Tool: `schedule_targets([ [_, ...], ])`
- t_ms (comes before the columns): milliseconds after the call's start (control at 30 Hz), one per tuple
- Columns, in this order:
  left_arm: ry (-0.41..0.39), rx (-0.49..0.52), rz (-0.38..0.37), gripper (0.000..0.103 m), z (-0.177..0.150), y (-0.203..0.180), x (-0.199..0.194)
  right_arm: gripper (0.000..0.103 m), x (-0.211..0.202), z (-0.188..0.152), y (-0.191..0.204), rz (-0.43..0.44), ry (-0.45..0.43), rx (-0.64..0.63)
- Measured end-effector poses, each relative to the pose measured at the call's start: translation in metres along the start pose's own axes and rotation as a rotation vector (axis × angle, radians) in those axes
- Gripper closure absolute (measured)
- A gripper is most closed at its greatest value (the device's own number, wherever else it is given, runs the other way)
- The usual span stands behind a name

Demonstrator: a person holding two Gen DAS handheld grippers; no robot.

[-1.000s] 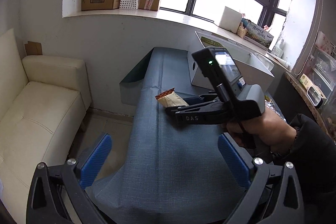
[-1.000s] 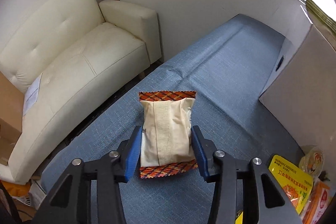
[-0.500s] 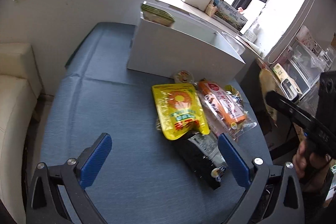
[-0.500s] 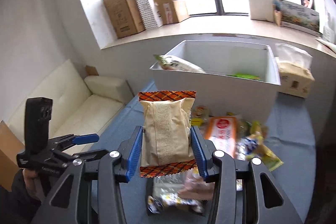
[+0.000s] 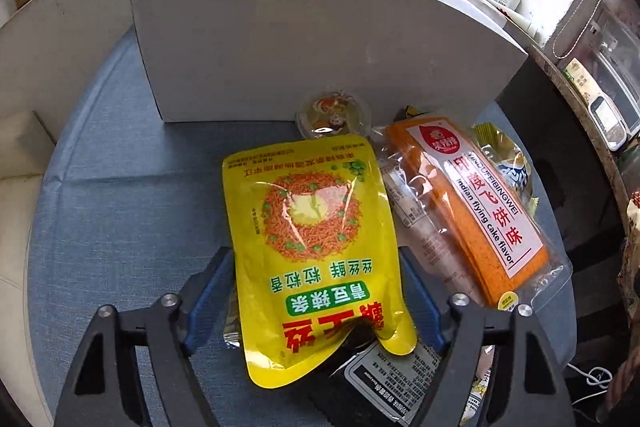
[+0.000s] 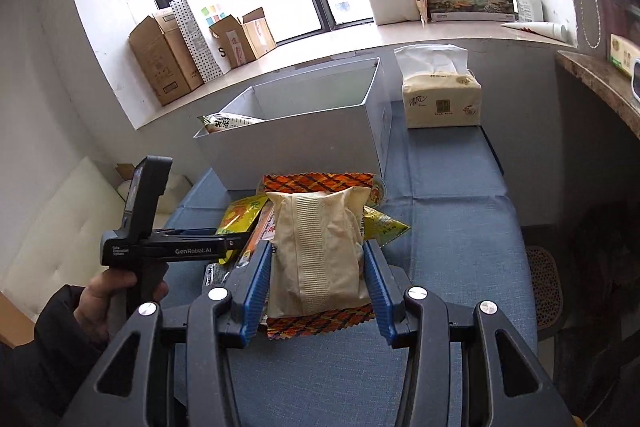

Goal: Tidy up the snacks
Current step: 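Drop cream snack in box with right gripper while left gripper drops yellow pouch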

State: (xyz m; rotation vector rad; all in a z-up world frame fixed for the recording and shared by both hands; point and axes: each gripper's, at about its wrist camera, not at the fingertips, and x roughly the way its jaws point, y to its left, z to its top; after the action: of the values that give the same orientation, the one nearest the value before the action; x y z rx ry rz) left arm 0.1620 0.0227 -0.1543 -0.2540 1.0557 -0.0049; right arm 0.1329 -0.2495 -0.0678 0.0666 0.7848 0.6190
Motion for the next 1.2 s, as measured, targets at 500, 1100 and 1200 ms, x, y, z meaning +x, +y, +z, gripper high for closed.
schedule_targets([
  [500, -0.176, 0.098, -0.015, 0.047, -0.028, 0.009, -0.089, 0.054, 0.017, -0.005, 0.019, 0.046, 0.029, -0.025],
  [1100, -0.336, 0.257, 0.041, 0.047, 0.148, -0.036, -0.112, 0.054, 0.097, 0.169, 0.012, 0.073, -0.05, 0.014],
  [1200, -0.314, 0.254, 0.05, 0.047, 0.172, -0.035, -0.091, 0.054, 0.118, 0.192, 0.006, 0.044, -0.042, 0.02],
])
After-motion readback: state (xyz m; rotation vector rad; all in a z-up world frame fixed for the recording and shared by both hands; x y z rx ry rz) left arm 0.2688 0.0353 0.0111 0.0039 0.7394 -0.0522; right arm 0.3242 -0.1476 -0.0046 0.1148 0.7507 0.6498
